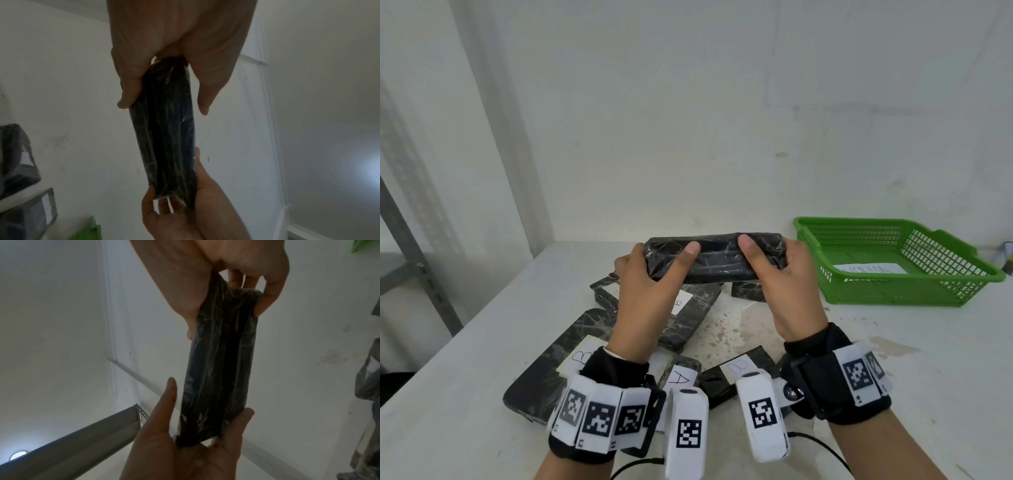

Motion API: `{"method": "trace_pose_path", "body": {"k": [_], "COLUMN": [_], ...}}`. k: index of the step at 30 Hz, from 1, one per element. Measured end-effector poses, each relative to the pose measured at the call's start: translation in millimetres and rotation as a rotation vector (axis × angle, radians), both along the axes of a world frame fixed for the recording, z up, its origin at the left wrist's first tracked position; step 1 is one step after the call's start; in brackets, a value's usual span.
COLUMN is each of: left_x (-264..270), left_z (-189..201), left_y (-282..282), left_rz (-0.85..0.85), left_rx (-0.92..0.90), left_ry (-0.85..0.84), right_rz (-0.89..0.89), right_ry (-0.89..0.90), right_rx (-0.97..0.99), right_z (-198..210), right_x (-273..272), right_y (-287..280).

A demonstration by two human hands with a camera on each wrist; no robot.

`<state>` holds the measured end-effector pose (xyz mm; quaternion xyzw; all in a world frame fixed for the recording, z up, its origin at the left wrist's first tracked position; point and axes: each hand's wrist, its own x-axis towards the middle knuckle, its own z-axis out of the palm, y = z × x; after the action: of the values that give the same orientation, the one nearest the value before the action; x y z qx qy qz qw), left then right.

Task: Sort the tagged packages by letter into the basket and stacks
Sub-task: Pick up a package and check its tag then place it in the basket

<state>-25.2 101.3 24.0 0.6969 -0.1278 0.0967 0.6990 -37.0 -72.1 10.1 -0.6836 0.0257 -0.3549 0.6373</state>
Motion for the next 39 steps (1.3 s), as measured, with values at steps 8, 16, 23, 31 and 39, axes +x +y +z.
{"method": "trace_pose_path", "body": {"k": [8,16,23,31,39], "left_x": [-2.0,-5.0,-4.6,0.0,17.2], "left_z": [5.0,-2.3,-7.1,-11.8,-11.5], "left_y": [-4.1,-3.1,-6.1,0.0,12.6], "left_rz": [0.082,0.054,0.061,0.047,-0.155], "left_rx": [0.031,0.072,0.114,0.084,-0.376], "left_ry": [-0.097,-0.12,-0.142,-0.15,0.205], "right_rz": [0.032,-0.096,-0.105,-0.02,0.218], "right_ry": [-0.006,-0.016,-0.012,0.047,-0.063], "right_rx": [0.008,-0.084,-0.149,-0.146,0.132], "right_z": [3.0,-5.6,-1.2,7.3,20.1], "right_x": [-7.3,-10.5,-12.0,-37.0,-32.2], "right_y": [3.6,3.1,5.0,14.0,-11.9]}}
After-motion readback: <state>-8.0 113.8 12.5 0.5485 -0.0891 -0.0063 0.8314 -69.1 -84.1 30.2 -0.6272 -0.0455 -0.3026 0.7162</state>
